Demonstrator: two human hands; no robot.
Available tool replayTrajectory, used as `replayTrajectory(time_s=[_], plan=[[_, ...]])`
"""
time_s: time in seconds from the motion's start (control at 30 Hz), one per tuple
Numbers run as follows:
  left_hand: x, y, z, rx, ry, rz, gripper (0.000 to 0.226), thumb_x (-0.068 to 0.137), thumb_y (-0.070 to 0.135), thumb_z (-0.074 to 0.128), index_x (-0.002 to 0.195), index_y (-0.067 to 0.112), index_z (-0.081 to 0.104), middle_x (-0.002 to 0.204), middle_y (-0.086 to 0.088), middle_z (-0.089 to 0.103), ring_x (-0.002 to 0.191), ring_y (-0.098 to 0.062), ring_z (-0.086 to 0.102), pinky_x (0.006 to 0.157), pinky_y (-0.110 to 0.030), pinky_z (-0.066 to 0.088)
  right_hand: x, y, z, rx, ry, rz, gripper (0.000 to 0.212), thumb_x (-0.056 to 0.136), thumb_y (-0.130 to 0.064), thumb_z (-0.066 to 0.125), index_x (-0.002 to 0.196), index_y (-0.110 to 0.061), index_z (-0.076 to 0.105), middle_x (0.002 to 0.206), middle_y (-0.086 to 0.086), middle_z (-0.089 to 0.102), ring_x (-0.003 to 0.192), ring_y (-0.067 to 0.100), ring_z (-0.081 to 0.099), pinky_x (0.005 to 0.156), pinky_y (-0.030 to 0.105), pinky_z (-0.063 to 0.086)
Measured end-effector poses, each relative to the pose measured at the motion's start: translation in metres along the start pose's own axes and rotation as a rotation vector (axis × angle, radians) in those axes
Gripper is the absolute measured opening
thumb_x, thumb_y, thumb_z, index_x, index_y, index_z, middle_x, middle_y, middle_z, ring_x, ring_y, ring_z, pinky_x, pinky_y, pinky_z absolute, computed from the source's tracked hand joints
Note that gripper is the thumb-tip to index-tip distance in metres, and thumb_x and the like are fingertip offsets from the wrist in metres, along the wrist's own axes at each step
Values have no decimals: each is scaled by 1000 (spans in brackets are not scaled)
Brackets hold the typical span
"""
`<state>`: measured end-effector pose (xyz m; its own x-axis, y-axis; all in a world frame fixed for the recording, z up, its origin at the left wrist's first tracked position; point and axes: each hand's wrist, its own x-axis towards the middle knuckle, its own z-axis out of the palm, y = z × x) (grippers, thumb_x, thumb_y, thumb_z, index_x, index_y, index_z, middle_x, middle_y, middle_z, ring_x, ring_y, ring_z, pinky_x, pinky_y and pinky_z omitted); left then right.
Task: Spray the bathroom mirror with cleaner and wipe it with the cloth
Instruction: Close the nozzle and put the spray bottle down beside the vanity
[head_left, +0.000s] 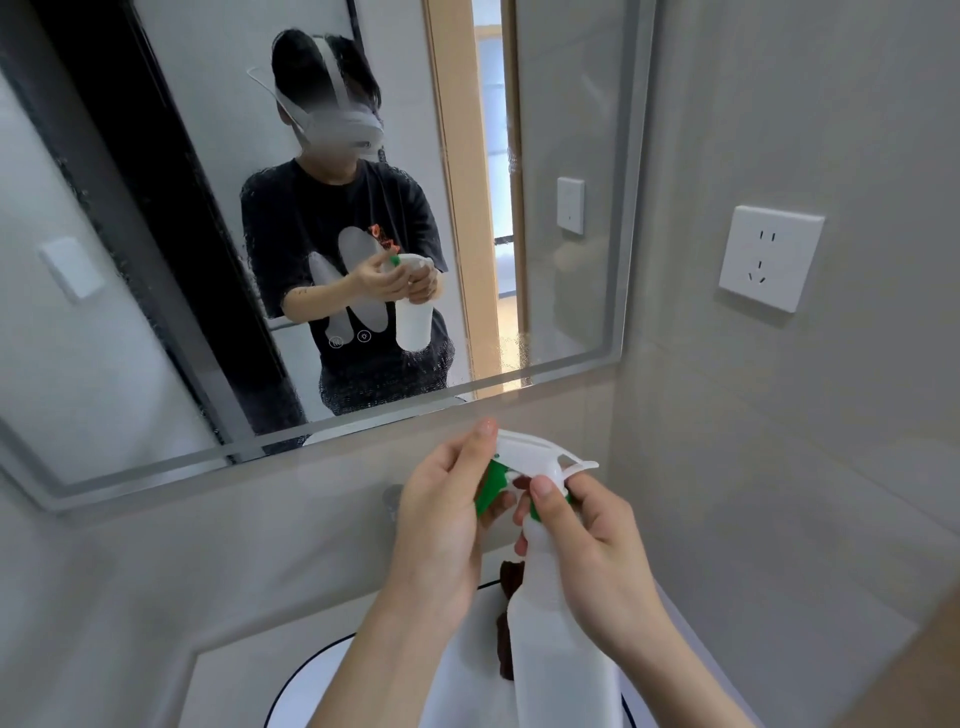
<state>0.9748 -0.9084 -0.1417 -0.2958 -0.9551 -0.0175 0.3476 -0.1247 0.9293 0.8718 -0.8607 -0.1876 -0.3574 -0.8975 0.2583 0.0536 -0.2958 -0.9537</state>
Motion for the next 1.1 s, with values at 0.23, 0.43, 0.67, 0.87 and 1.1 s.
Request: replayTrajectory(time_s=[0.23, 0.43, 0.67, 0.87, 1.1], plan=[[-4, -5, -6, -95, -9, -16, 22, 92, 13, 56, 105, 11, 74, 83, -11, 71, 69, -22, 63, 60, -33, 51, -4, 3, -2, 37, 11, 35, 33, 89, -40, 56, 81, -9, 66, 70, 4, 63, 63, 22, 57, 60, 35, 47], [-6, -3, -4, -24, 28, 9, 41, 81, 41, 70, 101, 5, 67, 89, -16, 68, 77, -28, 61, 69, -38, 48, -5, 2, 1, 44, -17, 32, 30, 89, -42, 56, 73, -18, 65, 69, 3, 62, 61, 22, 56, 59, 33, 46], [-10, -3, -5, -76, 89, 58, 17, 91, 17, 59, 98, 9, 72, 82, -11, 71, 72, -25, 62, 65, -35, 49, -4, 3, 4, 41, -41, 28, 44, 82, -56, 57, 79, -12, 63, 69, 6, 61, 61, 26, 52, 61, 44, 43], [-13, -1, -1, -68, 142, 51, 25, 94, 28, 57, 101, 5, 65, 85, -13, 69, 70, -24, 64, 59, -35, 50, -1, 3, 4, 36, -60, 23, 38, 91, -39, 56, 81, -4, 62, 68, 5, 61, 62, 23, 54, 63, 42, 45], [-13, -2, 6, -72, 214, 57, 32, 84, 30, 68, 94, -1, 65, 80, -21, 63, 57, -28, 54, 40, -29, 39, -3, 3, 1, 38, -72, 37, 39, 90, -38, 55, 86, 0, 64, 68, 6, 62, 61, 25, 55, 61, 41, 46]])
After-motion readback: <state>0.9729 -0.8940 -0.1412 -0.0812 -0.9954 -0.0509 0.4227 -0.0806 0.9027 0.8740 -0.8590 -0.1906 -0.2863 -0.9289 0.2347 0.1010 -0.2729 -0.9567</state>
